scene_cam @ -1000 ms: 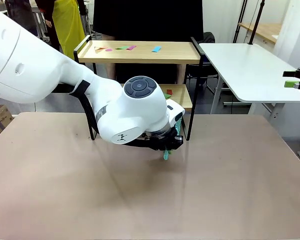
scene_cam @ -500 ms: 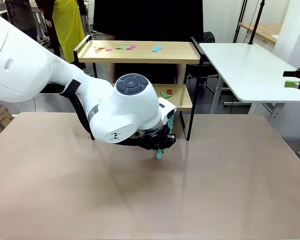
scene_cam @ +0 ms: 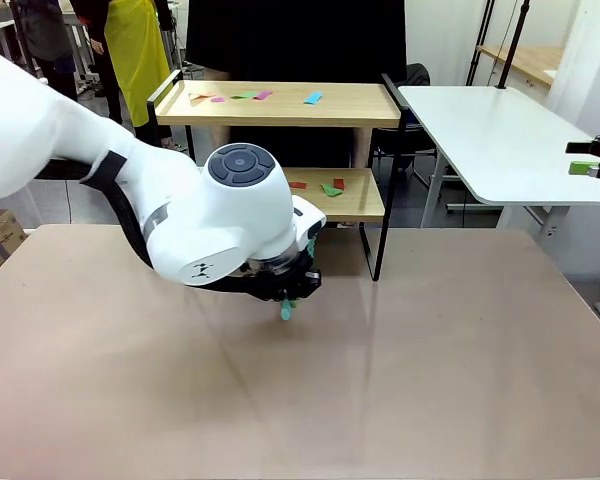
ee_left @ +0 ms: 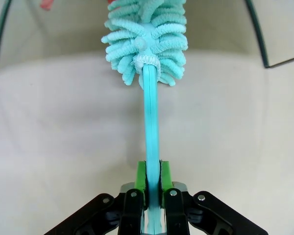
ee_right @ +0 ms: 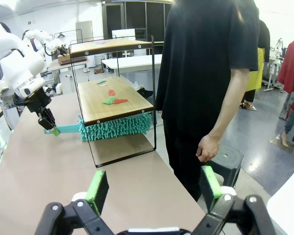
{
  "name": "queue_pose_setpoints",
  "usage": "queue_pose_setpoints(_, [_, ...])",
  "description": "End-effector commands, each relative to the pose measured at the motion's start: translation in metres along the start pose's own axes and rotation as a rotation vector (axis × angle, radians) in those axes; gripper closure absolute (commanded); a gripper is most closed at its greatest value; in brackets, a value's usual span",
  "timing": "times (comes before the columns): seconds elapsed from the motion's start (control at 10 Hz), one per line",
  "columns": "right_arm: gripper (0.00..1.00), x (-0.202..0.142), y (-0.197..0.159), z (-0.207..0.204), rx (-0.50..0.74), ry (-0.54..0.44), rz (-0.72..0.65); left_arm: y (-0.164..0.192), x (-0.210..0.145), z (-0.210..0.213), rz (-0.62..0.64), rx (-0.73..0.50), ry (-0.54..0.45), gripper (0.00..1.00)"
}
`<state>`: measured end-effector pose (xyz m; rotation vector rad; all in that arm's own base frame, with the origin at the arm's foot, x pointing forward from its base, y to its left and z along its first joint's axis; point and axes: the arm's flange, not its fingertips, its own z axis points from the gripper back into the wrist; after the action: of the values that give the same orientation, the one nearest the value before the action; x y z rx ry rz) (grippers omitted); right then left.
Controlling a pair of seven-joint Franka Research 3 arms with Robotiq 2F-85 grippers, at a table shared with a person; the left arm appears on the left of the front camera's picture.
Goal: Clean the shelf.
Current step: Clean the specific section of the Shelf indicated by the human with the Duster.
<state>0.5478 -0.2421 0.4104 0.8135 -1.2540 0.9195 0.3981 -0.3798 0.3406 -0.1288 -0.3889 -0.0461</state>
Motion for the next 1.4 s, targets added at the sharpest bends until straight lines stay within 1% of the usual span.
queue_pose_setpoints(0.0, [0.0,0.004,0.001,-0.001,0.002,-0.002,0.007,0.016,-0.006,0.01,0.031,0.078,-0.004,0.87])
queue_pose_setpoints(0.3, [0.0,0.004,0.001,-0.001,0.002,-0.002,0.007,0.042,-0.009,0.017,0.016,0.202,0.002,0.87])
queue_pose_setpoints(0.6, [0.0,0.004,0.001,-0.001,0.002,-0.002,0.007,0.067,-0.021,0.024,0.02,0.409,-0.016,0.87])
queue_pose_setpoints(0.7, [0.0,0.004,0.001,-0.001,0.002,-0.002,0.007,0.07,-0.024,0.029,0.012,0.478,-0.021,0.87])
queue_pose_setpoints(0.8, [0.0,0.004,0.001,-0.001,0.002,-0.002,0.007,0.068,-0.028,0.033,0.0,0.587,-0.059,0.87])
queue_pose_setpoints(0.9, [0.0,0.004,0.001,-0.001,0.002,-0.002,0.007,0.063,-0.032,0.04,-0.032,0.656,-0.086,0.87])
queue_pose_setpoints(1.0, [0.0,0.004,0.001,-0.001,0.002,-0.002,0.007,0.056,-0.036,0.046,-0.055,0.643,-0.113,0.87])
queue_pose_setpoints(1.1, [0.0,0.004,0.001,-0.001,0.002,-0.002,0.007,0.049,-0.041,0.052,-0.099,0.55,-0.137,0.87])
queue_pose_setpoints(1.2, [0.0,0.004,0.001,-0.001,0.002,-0.002,0.007,0.067,-0.034,0.043,-0.062,0.6,-0.065,0.87])
queue_pose_setpoints(1.3, [0.0,0.004,0.001,-0.001,0.002,-0.002,0.007,0.067,-0.034,0.043,-0.062,0.6,-0.065,0.87])
